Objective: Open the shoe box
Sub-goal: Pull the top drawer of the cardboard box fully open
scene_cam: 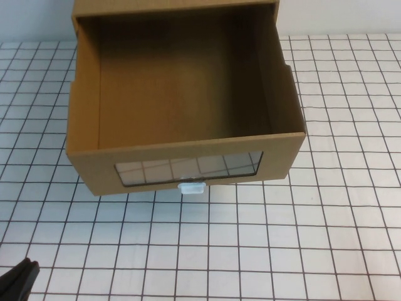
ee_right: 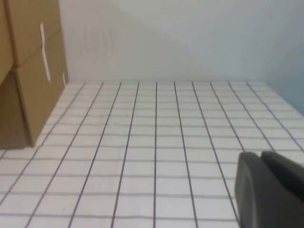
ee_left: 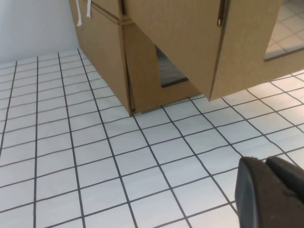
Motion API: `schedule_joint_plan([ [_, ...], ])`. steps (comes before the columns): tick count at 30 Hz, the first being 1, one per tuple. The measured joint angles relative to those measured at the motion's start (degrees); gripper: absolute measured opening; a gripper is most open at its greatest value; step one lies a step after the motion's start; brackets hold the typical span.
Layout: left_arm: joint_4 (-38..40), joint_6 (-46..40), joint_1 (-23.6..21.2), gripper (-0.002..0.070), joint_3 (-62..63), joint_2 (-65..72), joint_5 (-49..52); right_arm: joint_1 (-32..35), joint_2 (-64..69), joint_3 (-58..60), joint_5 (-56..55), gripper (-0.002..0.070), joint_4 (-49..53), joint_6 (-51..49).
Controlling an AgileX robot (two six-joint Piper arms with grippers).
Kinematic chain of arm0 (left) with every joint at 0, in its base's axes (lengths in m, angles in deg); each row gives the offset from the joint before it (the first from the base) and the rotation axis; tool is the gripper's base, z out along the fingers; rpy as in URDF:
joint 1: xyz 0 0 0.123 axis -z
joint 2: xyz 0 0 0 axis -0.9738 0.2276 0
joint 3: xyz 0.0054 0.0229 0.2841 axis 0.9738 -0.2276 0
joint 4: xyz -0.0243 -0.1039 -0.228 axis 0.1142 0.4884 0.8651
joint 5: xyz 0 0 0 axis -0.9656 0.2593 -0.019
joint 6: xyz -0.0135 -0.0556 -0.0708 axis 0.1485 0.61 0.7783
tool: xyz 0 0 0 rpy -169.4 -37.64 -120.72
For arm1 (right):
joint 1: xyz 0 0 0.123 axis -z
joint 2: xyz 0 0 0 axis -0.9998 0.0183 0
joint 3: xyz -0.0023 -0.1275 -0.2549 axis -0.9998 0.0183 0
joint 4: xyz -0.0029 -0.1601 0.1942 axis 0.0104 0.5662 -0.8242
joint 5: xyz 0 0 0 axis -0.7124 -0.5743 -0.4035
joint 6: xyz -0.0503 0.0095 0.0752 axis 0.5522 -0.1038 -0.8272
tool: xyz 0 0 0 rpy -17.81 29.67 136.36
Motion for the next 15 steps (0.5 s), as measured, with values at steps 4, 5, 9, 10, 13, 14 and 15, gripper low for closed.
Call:
schedule_joint_plan([
  [4,0.00,0.00,0.00,-0.0002,0.00,0.00,0.00,0.00,0.00,0.09,6.48,-0.0013,0.00,0.04],
  [5,0.00,0.00,0.00,-0.0002,0.00,0.00,0.00,0.00,0.00,0.09,9.24,-0.0013,0.00,0.04],
  [9,0.00,0.00,0.00,-0.0002,0.00,0.00,0.00,0.00,0.00,0.09,16.02,-0.0013,0.00,0.04],
  [10,0.00,0.00,0.00,-0.0002,0.00,0.00,0.00,0.00,0.00,0.09,16.43,-0.0013,0.00,0.04],
  [13,0.00,0.00,0.00,-0.0002,0.00,0.00,0.00,0.00,-0.09,0.09,16.84,-0.0013,0.00,0.13],
  [14,0.00,0.00,0.00,-0.0002,0.00,0.00,0.10,0.00,-0.09,0.09,16.94,-0.0013,0.00,0.13],
  [15,0.00,0.00,0.00,-0.0002,0.00,0.00,0.10,0.00,-0.09,0.09,17.05,-0.0013,0.00,0.13],
])
